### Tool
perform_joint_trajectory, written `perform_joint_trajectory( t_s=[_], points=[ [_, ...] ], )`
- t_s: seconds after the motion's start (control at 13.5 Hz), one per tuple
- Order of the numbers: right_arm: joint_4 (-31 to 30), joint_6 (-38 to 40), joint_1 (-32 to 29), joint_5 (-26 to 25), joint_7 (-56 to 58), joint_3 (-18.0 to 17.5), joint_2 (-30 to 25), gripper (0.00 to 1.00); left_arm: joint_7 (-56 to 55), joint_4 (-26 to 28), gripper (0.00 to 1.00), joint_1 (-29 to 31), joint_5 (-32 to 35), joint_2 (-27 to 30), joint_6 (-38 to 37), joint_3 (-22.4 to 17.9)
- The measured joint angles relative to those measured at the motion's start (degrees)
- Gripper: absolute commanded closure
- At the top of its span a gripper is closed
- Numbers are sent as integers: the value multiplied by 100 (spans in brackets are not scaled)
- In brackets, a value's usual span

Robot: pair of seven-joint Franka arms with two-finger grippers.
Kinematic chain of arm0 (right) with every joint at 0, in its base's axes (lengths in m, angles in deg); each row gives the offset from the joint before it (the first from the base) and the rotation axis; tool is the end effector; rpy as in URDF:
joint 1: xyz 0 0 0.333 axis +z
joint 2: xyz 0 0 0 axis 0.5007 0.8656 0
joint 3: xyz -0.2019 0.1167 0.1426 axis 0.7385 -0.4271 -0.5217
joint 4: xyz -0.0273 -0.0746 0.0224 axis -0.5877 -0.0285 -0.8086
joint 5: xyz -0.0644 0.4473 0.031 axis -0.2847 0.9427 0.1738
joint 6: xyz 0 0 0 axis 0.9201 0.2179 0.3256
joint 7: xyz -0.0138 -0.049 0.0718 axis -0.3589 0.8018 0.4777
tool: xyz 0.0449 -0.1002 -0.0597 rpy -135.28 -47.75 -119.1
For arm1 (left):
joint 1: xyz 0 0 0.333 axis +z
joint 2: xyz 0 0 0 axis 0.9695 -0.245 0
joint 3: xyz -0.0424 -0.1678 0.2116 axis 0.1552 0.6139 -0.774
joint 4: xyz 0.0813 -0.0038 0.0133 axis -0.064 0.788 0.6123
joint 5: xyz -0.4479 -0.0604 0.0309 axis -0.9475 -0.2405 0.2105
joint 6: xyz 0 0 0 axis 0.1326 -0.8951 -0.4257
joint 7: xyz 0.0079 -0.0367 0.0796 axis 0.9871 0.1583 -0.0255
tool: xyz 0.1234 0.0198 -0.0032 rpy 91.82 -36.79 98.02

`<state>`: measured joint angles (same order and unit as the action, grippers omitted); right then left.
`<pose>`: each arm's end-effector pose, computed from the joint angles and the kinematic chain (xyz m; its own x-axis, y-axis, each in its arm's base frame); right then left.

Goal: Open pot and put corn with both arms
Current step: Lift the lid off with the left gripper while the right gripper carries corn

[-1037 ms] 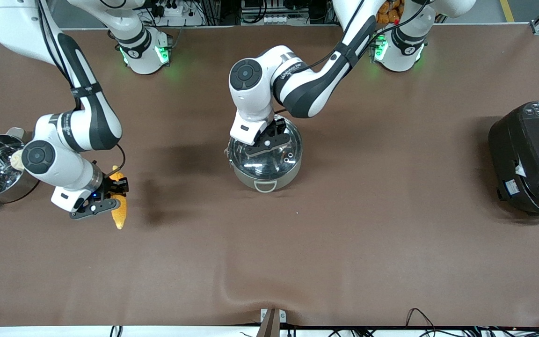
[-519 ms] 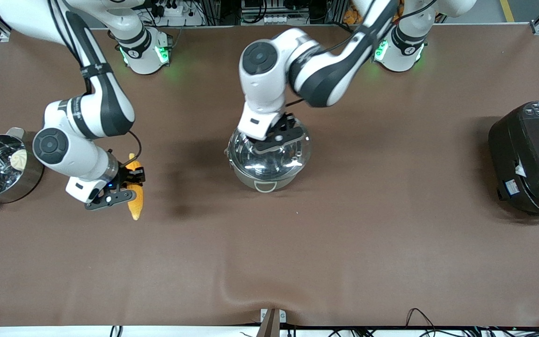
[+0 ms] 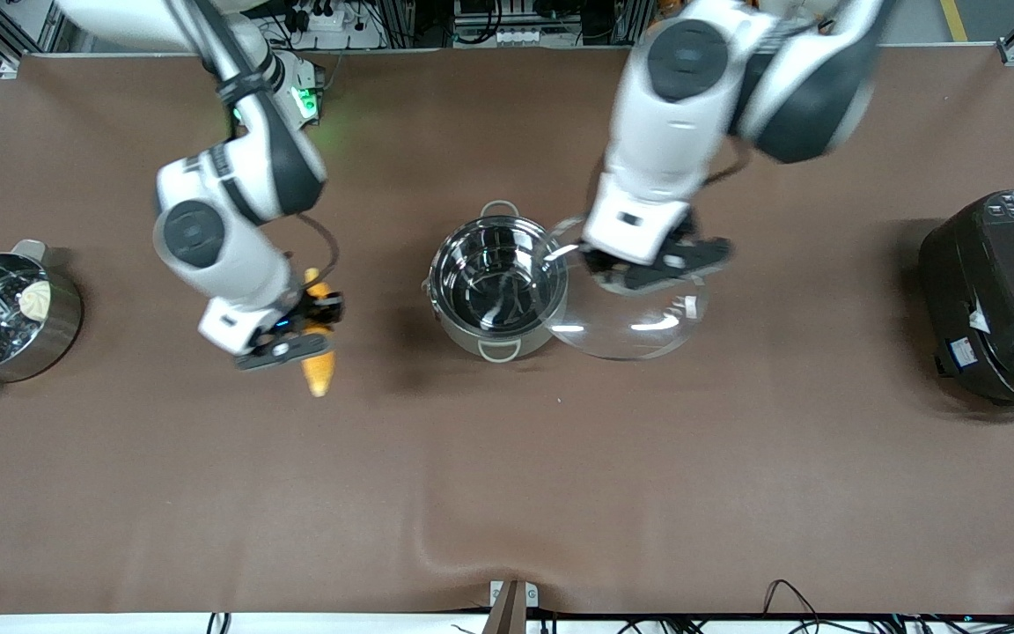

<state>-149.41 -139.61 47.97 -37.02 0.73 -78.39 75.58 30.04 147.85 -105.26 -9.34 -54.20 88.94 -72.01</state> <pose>0.6072 0.2785 0.2848 0.9651 0.2607 -0.0233 0.2604 -0.9654 -0.0150 0.5885 -0.3655 0.4564 0.9643 0.2610 0.0450 0.2621 -0.9648 -0.0214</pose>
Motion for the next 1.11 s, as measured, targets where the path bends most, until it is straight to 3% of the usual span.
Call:
perform_joint_trajectory(
  t_s=[0.44, 0.81, 1.11],
  points=[
    [693, 555, 1194, -72, -286, 6, 29, 100, 1932, 1441, 100, 1562, -84, 496, 464, -9],
    [1097, 546, 1798, -794, -288, 14, 574, 100, 3154, 2983, 100, 2538, -91, 530, 2078, -9],
    [1423, 527, 2170, -1109, -761, 24, 1156, 100, 3270, 4079, 100, 2703, -91, 434, 3381, 13]
  ],
)
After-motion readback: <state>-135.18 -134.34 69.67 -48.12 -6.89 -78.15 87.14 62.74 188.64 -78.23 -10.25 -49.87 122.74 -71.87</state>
